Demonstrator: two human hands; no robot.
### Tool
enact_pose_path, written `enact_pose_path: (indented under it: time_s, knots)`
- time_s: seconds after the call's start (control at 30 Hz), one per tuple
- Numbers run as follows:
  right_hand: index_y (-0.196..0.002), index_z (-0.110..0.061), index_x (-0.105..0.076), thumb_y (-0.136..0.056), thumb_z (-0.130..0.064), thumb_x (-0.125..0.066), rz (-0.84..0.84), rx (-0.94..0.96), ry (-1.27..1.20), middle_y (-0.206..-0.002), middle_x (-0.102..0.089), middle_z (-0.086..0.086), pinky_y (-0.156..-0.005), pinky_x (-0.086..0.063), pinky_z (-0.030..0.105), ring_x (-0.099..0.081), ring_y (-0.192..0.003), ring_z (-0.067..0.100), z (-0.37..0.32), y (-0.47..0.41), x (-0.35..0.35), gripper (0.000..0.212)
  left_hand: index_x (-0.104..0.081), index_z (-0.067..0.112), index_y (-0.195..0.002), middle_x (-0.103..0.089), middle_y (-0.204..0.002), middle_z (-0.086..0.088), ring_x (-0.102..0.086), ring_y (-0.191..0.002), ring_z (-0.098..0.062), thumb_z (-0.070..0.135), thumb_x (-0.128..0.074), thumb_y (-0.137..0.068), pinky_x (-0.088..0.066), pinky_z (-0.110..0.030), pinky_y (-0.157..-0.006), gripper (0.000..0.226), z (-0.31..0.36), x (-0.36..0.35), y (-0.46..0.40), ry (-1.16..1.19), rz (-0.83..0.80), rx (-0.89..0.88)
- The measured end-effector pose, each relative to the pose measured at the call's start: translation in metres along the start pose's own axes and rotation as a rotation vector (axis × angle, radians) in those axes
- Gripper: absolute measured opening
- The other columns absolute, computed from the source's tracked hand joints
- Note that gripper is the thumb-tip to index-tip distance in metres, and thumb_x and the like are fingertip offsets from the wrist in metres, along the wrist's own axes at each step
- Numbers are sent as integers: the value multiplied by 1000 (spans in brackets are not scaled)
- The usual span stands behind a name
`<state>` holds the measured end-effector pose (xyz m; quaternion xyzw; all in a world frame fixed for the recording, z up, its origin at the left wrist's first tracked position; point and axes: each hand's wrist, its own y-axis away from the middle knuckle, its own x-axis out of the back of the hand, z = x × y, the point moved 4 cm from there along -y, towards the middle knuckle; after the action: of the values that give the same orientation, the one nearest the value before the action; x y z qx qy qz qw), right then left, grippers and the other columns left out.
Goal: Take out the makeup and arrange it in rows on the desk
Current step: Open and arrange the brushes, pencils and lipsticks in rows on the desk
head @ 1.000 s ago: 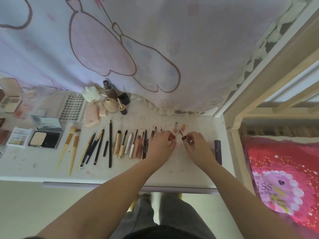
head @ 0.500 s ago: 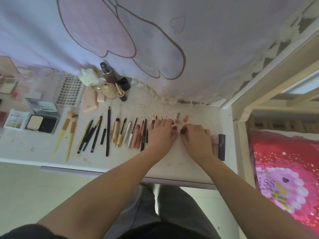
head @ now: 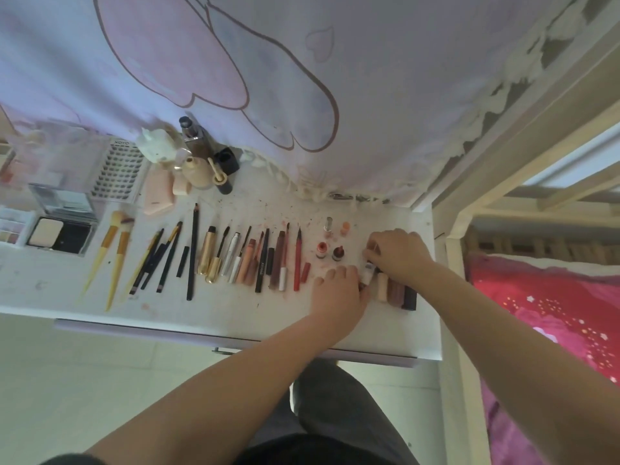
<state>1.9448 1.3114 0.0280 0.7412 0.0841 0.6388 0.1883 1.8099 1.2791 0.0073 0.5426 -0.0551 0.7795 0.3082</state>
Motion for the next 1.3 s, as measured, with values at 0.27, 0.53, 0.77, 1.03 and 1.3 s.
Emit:
enact_pose_path:
  time_s: [0.27,0.53,0.77,1.03,1.3]
  knots:
    - [-86,-17,-58,-96,-41,-38,43,64,-32,-87,-62,2,-73,-35,35,-53,-82,22,-9,5,8,33,-48,11,-113,-58,-107,-6,-56,-95,-25,41,-34,-98,-40,-34,-82,37,-2,1,-6,74,43,64]
    - [-80,-7,-62,-96,-46,-42,-136,-82,-596,-61,-55,-3,-52,-36,24,-48,-54,11,-31,47,6,47,-49,16,-111,-48,-94,6,-47,-85,-13,29,-39,-99,-37,-27,-71,20,-31,39,22,253,-34,-192]
    - [-91,-23,-54,-94,-20,-53,-131,16,-949,-76,-58,-1,-60,-46,20,-52,-67,12,-57,82,3,4,-56,14,-105,-55,-80,5,-45,-64,-3,26,-40,-100,-34,-14,-56,21,-50,63,39,394,-171,-172]
    - [-81,-15,-61,-98,-41,-40,-288,-132,-927,-53,-56,-7,-47,-35,17,-45,-47,6,-73,105,10,38,-54,17,-113,-53,-82,9,-47,-67,-2,31,-47,-97,-36,-15,-59,23,-57,79,65,365,-149,-281]
    - [-87,-12,-63,-98,-45,-38,-365,-248,-987,-59,-62,-3,-49,-36,19,-49,-53,12,-83,116,1,43,-54,20,-115,-56,-91,8,-53,-78,-7,34,-48,-95,-43,-16,-67,25,-68,75,76,336,-129,-290]
